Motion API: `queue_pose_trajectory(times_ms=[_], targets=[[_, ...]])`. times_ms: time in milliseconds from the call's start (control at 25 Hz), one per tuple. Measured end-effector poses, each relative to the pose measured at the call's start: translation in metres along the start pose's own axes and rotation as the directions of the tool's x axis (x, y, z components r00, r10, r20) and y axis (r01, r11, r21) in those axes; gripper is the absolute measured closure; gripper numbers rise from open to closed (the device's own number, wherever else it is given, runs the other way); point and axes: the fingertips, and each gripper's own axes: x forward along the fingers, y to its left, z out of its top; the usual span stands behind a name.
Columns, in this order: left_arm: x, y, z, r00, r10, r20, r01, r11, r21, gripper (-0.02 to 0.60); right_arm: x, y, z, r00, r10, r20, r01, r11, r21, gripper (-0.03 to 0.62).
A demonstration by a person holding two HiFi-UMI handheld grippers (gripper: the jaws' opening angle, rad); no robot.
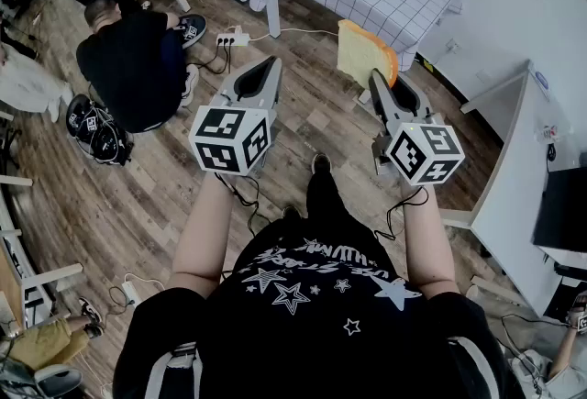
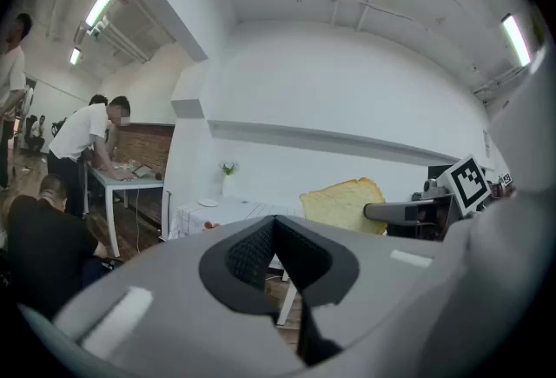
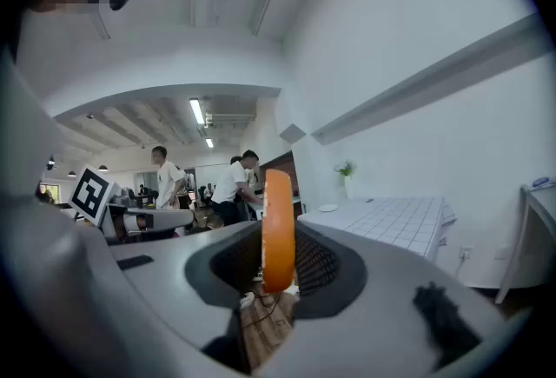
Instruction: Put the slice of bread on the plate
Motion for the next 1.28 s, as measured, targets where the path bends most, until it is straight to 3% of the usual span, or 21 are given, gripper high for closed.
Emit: queue_pose_trajectory(times_ms=[480,800,960,1280], targets=[[0.030,0.007,-0.003,1.000,-0.008,-0.018,0.008,1.000,-0.029,0.574,0.015,-0.024,0.002,1.000,-0.011,0.010,0.011,1.000,0.013,0.494],[0.081,0.024,-0.004,0.999,-0.001,-0.041,0.000,1.000,-0.028,0.574,0.062,-0.058,0.011,0.999,0.038,0.036,-0.039,0.998,0.045,0.493],[0.117,0.032,0.006,0.999,-0.032,-0.020,0.032,0.999,-0.027,0.574,0.096,-0.087,0.021,0.997,0.052,0.054,-0.055,0.997,0.047,0.493],[0.184,0.061,0.022,0.999,0.042,-0.021,-0.042,0.999,-0.002,0.574,0.163,-0.147,0.041,0.995,0.087,0.047,-0.090,0.995,0.052,0.493]])
